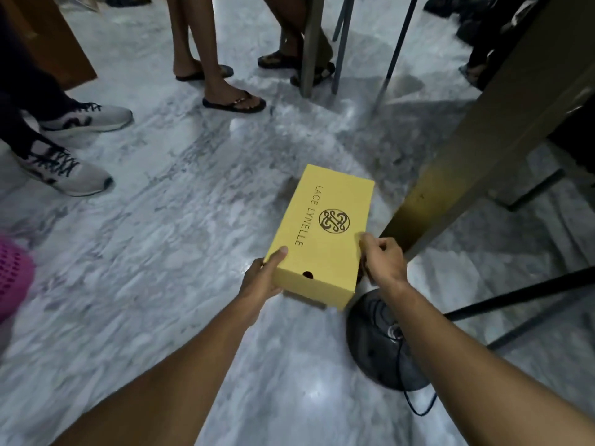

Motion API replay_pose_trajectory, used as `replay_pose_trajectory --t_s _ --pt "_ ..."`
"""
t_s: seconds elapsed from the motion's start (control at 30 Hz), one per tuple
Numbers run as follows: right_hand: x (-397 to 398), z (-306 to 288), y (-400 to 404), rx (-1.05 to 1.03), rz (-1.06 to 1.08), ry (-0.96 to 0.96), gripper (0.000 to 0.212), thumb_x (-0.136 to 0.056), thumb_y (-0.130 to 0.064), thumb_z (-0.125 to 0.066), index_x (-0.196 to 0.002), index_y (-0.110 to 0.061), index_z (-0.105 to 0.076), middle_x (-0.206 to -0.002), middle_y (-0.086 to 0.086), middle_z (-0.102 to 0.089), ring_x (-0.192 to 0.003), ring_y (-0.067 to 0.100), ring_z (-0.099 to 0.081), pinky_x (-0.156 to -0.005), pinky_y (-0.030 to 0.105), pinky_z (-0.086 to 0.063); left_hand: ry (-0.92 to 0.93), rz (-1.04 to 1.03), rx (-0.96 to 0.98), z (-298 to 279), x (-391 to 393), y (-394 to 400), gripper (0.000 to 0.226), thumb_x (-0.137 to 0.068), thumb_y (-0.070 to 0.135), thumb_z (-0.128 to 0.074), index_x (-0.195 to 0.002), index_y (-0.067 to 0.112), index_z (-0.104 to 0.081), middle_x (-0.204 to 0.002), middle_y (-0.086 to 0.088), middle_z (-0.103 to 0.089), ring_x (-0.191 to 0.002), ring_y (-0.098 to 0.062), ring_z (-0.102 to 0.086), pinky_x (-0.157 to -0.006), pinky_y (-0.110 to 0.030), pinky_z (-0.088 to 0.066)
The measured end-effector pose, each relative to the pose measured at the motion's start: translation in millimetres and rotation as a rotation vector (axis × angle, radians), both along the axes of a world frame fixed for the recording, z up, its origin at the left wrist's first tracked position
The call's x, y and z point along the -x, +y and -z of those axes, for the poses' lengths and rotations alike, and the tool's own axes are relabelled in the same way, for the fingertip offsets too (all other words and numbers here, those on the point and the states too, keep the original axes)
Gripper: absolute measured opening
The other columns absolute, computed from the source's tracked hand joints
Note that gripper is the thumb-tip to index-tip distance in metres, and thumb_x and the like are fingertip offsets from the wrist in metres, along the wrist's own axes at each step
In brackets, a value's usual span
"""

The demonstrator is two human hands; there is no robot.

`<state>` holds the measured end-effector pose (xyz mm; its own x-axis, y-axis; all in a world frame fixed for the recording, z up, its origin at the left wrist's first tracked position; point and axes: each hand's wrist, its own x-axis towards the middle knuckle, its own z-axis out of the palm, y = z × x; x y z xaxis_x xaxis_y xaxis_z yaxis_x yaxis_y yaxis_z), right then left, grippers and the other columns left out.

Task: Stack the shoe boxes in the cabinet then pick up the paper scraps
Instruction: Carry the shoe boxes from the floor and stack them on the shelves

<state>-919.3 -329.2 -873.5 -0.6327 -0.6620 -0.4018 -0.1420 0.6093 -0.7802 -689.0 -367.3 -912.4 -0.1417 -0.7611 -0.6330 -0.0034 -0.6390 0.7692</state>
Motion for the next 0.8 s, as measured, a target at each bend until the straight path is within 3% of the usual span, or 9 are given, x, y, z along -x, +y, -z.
replay_pose_trajectory --t_s 0.07,0.13,0.2,0.27,0.47,0.53,0.63,0.7,0.8 --pt "0.5 1.0 -10.1 0.036 0.017 -0.164 0.094 -0.059 -0.089 -0.065 -0.122 -0.019 -0.054 -0.090 -0.003 -0.053 -0.077 0.024 -0.052 -0.072 0.042 -0.044 0.002 0.008 -0.020 1.6 -32.3 8.0 0.040 -0.089 0.051 -0.070 -0.117 0.027 -0.055 -0.107 0.007 -0.060 -0.104 -0.021 -0.066 -0.101 -0.043 -0.055" --pt "-9.4 -2.3 -18.4 0.071 0.032 -0.307 0.114 -0.055 -0.088 -0.069 -0.147 -0.026 -0.039 -0.112 -0.004 -0.056 -0.096 0.023 -0.057 -0.086 0.046 -0.050 0.027 0.029 -0.033 -2.2 -69.1 19.2 0.050 -0.086 0.054 -0.072 -0.124 0.026 -0.053 -0.110 0.006 -0.059 -0.113 -0.030 -0.066 -0.105 -0.047 -0.053" --pt "-31.8 -17.5 -18.1 0.093 -0.030 -0.393 0.098 -0.070 -0.074 -0.071 -0.149 -0.032 -0.032 -0.130 -0.001 -0.059 -0.113 0.026 -0.060 -0.088 0.047 -0.052 0.067 0.061 -0.030 -7.5 -105.3 34.1 0.082 -0.064 0.066 -0.084 -0.129 0.024 -0.058 -0.120 0.000 -0.068 -0.115 -0.032 -0.069 -0.105 -0.049 -0.052" --pt "-55.8 -27.4 -15.1 0.120 -0.072 -0.419 0.073 -0.084 -0.056 -0.073 -0.141 -0.030 -0.036 -0.124 0.003 -0.063 -0.105 0.024 -0.064 -0.074 0.040 -0.052 0.084 0.109 -0.021 -14.0 -142.2 50.2 0.098 -0.042 0.071 -0.089 -0.126 0.027 -0.063 -0.118 -0.005 -0.074 -0.112 -0.032 -0.071 -0.106 -0.050 -0.051" --pt "-144.9 -63.6 -2.7 0.162 -0.347 -0.363 0.065 -0.088 -0.046 -0.074 -0.139 -0.022 -0.040 -0.120 0.008 -0.069 -0.101 0.026 -0.070 -0.073 0.041 -0.056 0.070 0.119 -0.001 -62.4 -242.2 82.0 0.088 -0.063 0.085 -0.069 -0.125 0.022 -0.064 -0.109 -0.015 -0.066 -0.091 -0.032 -0.060 -0.078 -0.039 -0.052" --pt "-181.6 -81.8 3.5 0.156 -0.495 -0.357 0.062 -0.090 -0.044 -0.074 -0.138 -0.024 -0.041 -0.116 0.010 -0.071 -0.099 0.028 -0.072 -0.073 0.040 -0.056 0.040 0.049 0.066 -85.9 -270.2 89.1 0.088 -0.062 0.088 -0.067 -0.136 0.042 -0.058 -0.123 -0.010 -0.070 -0.099 -0.030 -0.069 -0.080 -0.043 -0.057" --pt "-239.9 -112.1 13.4 0.151 -0.720 -0.369 0.057 -0.090 -0.043 -0.074 -0.136 -0.026 -0.045 -0.108 0.010 -0.073 -0.095 0.028 -0.073 -0.084 0.045 -0.058 0.025 -0.033 0.170 -123.5 -312.5 107.6 0.087 -0.060 0.083 -0.071 -0.139 0.055 -0.049 -0.121 -0.008 -0.072 -0.094 -0.027 -0.073 -0.078 -0.041 -0.060" --pt "-280.4 -130.7 20.3 0.144 -0.838 -0.405 0.065 -0.082 -0.049 -0.077 -0.135 -0.027 -0.047 -0.110 0.011 -0.074 -0.097 0.029 -0.074 -0.090 0.047 -0.058 0.001 -0.070 0.239 -143.4 -342.0 127.1 0.081 -0.065 0.077 -0.073 -0.140 0.057 -0.047 -0.120 -0.001 -0.074 -0.092 -0.021 -0.074 -0.074 -0.038 -0.059" --pt "-343.1 -155.2 31.9 0.142 -0.969 -0.477 0.073 -0.072 -0.056 -0.083 -0.133 -0.031 -0.053 -0.120 0.012 -0.075 -0.109 0.036 -0.074 -0.102 0.060 -0.055 -0.083 -0.167 0.394 -173.6 -384.8 168.8 0.069 -0.072 0.063 -0.071 -0.137 0.049 -0.054 -0.127 0.011 -0.072 -0.112 -0.012 -0.070 -0.089 -0.036 -0.059"
